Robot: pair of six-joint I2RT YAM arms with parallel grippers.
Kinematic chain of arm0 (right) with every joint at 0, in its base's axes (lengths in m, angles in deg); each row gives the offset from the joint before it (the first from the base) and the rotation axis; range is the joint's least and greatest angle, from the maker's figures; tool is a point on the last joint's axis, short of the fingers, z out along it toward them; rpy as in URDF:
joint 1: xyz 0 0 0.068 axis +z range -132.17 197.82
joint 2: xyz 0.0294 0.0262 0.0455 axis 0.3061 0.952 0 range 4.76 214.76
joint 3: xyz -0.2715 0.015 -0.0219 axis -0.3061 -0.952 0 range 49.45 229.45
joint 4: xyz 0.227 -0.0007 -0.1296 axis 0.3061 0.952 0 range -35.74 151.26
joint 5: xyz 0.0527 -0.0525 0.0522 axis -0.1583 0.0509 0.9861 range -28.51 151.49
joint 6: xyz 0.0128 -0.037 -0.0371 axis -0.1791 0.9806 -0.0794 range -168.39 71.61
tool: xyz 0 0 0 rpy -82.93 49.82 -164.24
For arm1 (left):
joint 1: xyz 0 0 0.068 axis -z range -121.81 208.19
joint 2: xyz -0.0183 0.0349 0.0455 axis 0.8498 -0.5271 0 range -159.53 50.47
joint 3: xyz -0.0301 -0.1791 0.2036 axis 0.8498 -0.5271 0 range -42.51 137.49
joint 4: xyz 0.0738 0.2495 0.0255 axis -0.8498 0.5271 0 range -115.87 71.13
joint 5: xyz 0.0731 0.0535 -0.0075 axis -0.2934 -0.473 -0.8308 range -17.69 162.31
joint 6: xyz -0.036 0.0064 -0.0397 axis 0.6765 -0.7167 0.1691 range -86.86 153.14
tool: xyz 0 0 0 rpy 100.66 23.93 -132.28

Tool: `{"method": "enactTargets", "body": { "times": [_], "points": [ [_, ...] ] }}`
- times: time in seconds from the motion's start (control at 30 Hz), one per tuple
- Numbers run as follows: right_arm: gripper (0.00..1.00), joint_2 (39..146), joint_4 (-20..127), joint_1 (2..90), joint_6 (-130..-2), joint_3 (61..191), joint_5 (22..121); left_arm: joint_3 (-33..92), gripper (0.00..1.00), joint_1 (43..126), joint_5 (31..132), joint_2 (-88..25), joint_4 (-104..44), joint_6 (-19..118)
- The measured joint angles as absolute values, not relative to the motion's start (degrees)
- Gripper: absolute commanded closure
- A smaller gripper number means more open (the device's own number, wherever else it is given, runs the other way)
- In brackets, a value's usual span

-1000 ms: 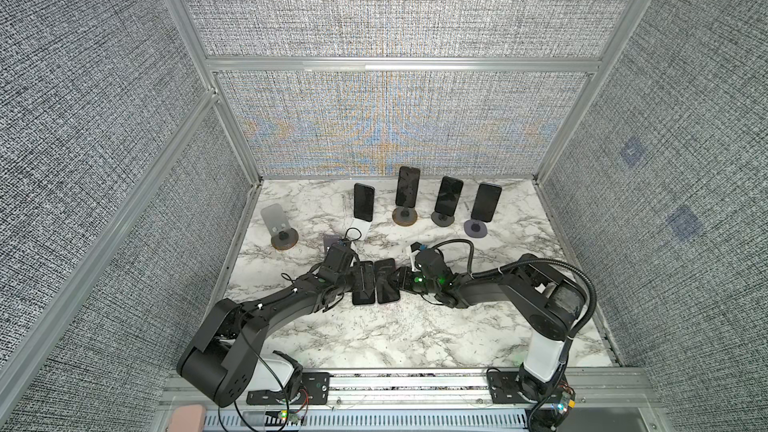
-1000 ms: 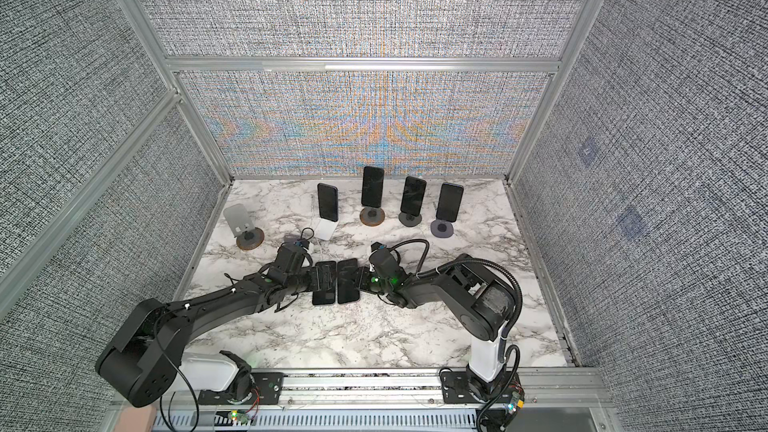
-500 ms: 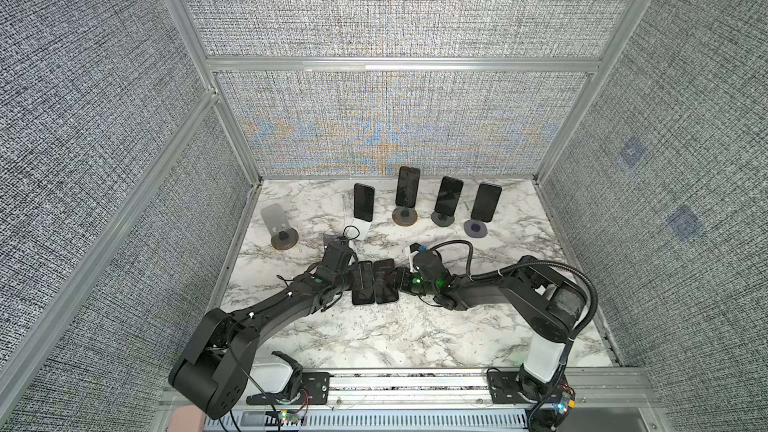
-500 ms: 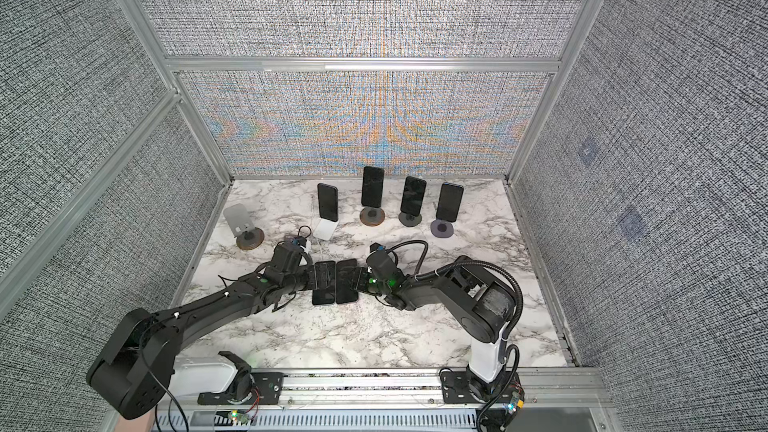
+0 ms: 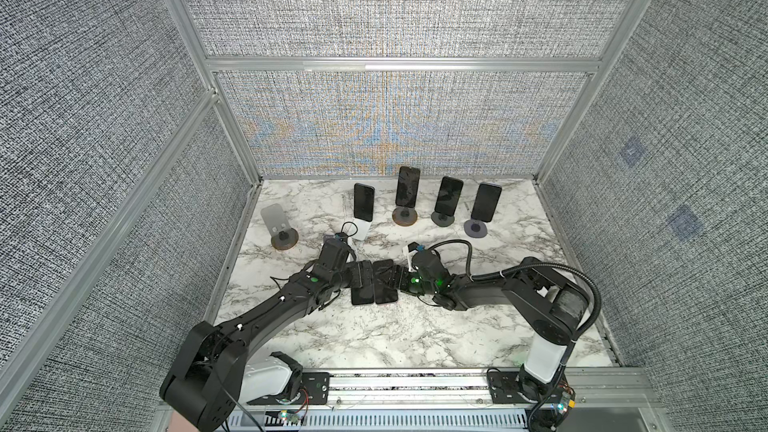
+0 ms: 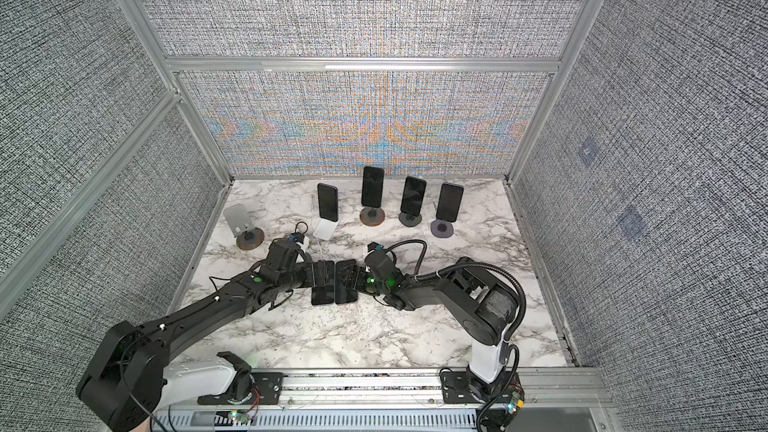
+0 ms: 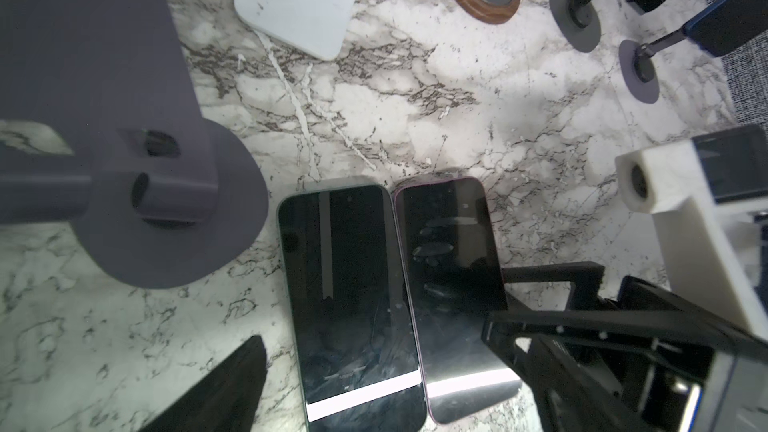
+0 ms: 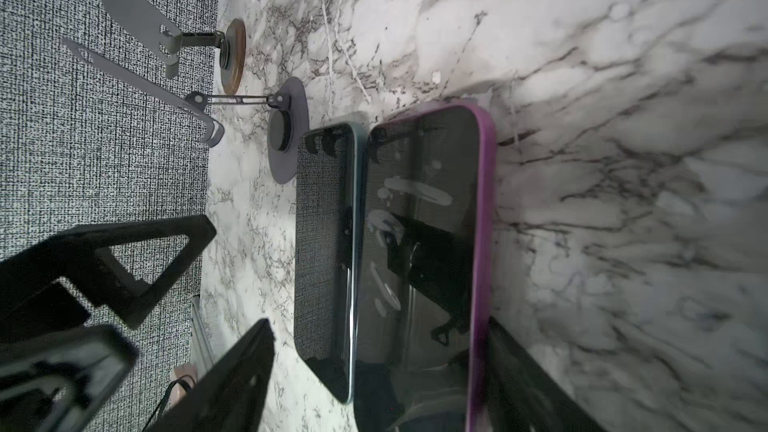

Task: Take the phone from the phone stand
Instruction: 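Open the right gripper while the left gripper moves toward the blue-edged phone, then grasp the blue-edged phone on the white stand with the left gripper and lift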

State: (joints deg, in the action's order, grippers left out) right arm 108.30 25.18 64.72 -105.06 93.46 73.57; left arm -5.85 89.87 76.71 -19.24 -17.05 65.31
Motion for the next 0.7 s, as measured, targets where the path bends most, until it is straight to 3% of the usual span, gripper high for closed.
{"method": "enactTargets", "body": {
  "times": [0.13,0.4,0.7],
  "points": [
    [0.01,106.7,28.9,64.5,-103.1,94.3,73.6,-2.2,0.02,89.9,75.9,-17.5,-13.9,64.0],
    [0.01,102.2,37.8,62.2,-99.6,93.9,73.9,5.1,0.02,89.8,73.5,-18.4,-12.7,57.8],
    [0.01,95.9,49.9,58.0,-90.9,93.3,75.8,24.2,0.01,86.2,68.9,-37.4,-15.6,48.3]
  ]
}}
